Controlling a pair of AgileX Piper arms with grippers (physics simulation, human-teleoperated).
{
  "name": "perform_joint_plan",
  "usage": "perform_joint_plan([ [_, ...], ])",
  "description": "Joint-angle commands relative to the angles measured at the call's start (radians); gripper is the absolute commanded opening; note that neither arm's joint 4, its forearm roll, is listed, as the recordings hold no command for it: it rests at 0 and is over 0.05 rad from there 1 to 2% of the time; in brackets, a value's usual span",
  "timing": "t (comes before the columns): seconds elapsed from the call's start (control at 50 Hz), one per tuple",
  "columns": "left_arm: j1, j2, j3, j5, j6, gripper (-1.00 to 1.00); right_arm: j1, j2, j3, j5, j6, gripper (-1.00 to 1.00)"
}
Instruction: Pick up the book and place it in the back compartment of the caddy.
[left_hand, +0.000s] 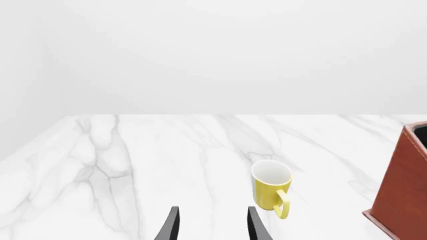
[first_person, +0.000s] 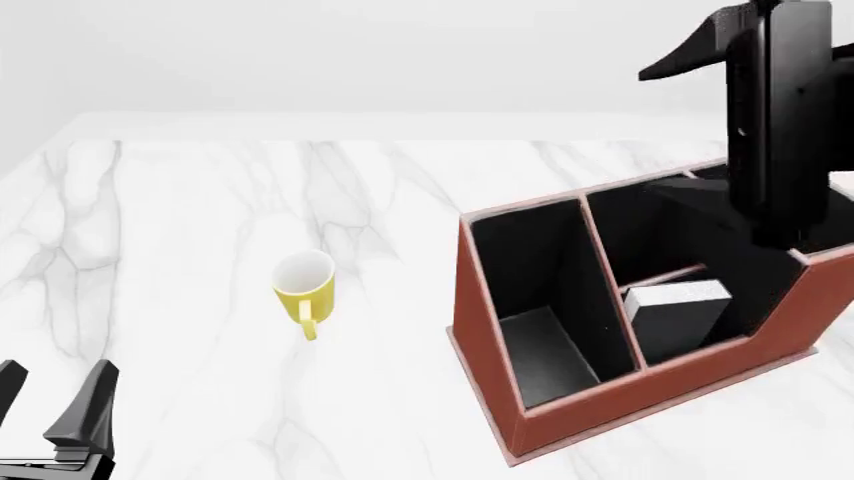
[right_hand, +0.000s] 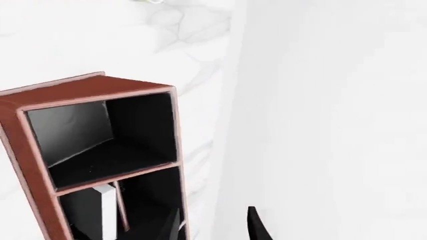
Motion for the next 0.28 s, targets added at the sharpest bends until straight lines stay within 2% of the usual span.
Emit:
perform_joint_plan([
  [0.02,0.0,0.0,0.0,0.0,0.0,1.0,0.134,-0.221,0.128,-0.104,0.029,1.0],
  [0.04,0.0,0.0,0.0,0.0,0.0,1.0,0.175,-0.233,0.135,-0.119,0.07,1.0],
  [0.08,0.0,0.0,0.0,0.0,0.0,1.0,0.199,-0.248,0.15,-0.136,0.085,1.0],
  [0.1,0.0,0.0,0.0,0.0,0.0,1.0,0.226,-0.27,0.18,-0.197,0.123,1.0],
  [0.14,0.0,0.0,0.0,0.0,0.0,1.0,0.232,-0.294,0.226,-0.228,0.111,1.0],
  [0.18,0.0,0.0,0.0,0.0,0.0,1.0,0.223,-0.322,0.295,-0.296,0.12,1.0],
  [0.2,0.0,0.0,0.0,0.0,0.0,1.0,0.232,-0.345,0.342,-0.351,0.1,1.0],
  [0.24,0.0,0.0,0.0,0.0,0.0,1.0,0.263,-0.361,0.372,-0.447,0.146,1.0],
  [0.28,0.0,0.0,0.0,0.0,0.0,1.0,0.312,-0.368,0.387,-0.529,0.226,1.0],
])
